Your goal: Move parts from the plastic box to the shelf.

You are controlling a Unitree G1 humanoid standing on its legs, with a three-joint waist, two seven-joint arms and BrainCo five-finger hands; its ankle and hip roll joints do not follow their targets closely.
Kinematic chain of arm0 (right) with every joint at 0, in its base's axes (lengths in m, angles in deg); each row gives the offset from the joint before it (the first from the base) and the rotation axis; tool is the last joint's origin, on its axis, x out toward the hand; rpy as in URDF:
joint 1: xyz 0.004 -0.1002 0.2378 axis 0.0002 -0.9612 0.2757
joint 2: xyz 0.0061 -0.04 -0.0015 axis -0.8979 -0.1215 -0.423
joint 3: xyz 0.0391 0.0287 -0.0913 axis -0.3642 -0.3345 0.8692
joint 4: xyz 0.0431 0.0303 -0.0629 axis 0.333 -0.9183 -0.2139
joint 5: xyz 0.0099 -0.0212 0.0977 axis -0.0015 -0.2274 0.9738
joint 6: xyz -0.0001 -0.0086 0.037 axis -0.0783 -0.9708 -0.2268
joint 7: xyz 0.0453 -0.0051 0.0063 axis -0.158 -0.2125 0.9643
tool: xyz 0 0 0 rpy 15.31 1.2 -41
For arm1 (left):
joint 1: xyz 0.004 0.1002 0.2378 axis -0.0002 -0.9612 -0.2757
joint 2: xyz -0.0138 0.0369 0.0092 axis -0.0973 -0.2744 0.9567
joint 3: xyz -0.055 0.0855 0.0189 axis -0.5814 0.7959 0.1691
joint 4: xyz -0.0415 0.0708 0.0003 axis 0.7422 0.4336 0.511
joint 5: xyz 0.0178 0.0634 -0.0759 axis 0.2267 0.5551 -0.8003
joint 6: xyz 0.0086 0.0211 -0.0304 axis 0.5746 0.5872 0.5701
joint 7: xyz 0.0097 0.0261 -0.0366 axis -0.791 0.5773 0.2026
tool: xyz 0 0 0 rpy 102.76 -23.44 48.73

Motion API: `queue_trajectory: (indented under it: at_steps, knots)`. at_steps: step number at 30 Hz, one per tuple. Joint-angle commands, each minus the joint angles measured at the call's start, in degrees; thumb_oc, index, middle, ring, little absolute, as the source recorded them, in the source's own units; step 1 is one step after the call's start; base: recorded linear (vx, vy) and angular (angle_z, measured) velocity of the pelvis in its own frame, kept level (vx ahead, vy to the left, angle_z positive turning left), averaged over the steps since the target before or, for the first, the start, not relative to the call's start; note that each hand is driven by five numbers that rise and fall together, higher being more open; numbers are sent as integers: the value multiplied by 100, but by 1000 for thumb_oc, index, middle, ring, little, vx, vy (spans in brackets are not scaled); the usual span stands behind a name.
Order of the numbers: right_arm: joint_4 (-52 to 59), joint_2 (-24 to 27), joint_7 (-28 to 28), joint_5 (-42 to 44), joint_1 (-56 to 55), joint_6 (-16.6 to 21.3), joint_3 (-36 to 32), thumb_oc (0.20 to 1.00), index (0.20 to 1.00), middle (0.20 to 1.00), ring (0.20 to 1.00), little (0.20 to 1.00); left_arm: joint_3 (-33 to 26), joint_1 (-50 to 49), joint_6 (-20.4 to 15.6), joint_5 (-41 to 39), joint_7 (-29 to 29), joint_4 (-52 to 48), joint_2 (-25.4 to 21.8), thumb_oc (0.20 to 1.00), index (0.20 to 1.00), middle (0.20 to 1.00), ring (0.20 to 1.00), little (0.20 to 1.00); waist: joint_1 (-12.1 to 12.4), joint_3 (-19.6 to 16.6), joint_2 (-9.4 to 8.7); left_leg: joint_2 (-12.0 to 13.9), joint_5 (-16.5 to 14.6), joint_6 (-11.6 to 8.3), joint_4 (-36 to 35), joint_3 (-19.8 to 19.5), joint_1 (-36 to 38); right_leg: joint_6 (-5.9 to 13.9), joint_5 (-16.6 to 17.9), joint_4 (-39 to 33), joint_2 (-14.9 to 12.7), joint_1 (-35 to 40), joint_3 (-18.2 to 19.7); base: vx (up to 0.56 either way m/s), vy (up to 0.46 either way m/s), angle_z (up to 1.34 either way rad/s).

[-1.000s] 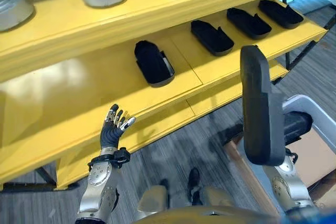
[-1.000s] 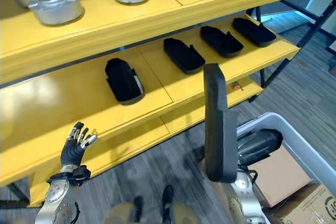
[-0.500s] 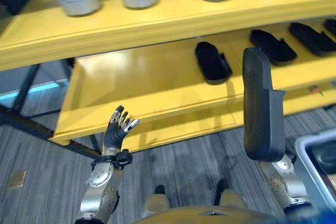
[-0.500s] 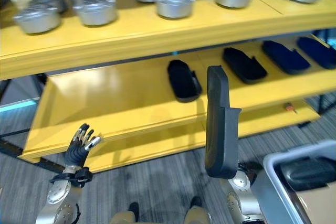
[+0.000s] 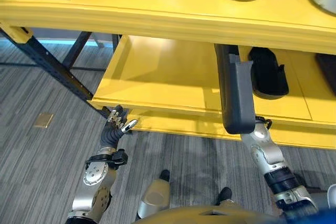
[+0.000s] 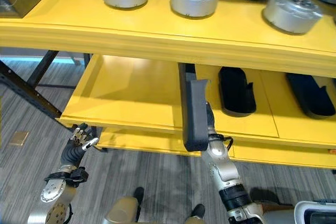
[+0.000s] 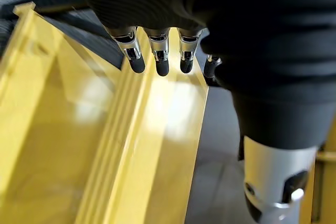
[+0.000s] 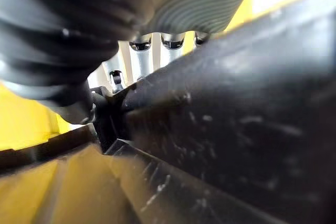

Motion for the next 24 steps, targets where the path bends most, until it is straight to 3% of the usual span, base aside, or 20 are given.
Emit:
queue_trajectory:
  at_steps: [1, 6, 12, 24]
  knots:
    - [63, 279, -219, 144, 780, 252, 18, 200, 200, 200, 200, 200, -52, 77, -184, -152, -92, -534, -331, 1000, 1000, 1000, 1000, 1000, 99, 111, 26, 222, 361, -136, -223, 100, -398, 71, -459, 263, -47, 573, -250, 7, -24, 25]
    - [-329, 484, -466, 5, 1489, 187, 77, 200, 200, 200, 200, 200, 6, 148, -214, -237, -161, -602, -423, 1000, 1000, 1000, 1000, 1000, 293, 254, 6, 237, 264, -153, -210, 16, -459, 94, -574, 372, -20, 508, -282, 27, -37, 9]
    - [-1062, 902, -800, -284, 2733, 152, 131, 200, 200, 200, 200, 200, 163, 299, -297, -327, -211, -677, -552, 1000, 1000, 1000, 1000, 1000, 359, 501, 82, 232, 234, -124, -70, -8, -589, 43, -689, 652, -55, 302, -238, -36, 18, 5]
    - [-2811, 1556, -1505, -682, 5012, 85, 191, 200, 200, 200, 200, 200, 600, 568, -481, -524, -259, -895, -765, 1000, 1000, 1000, 1000, 1000, 238, 1147, 492, 159, 98, -83, 615, 83, -1218, -74, -928, 1463, -230, -512, 119, -88, 45, -3]
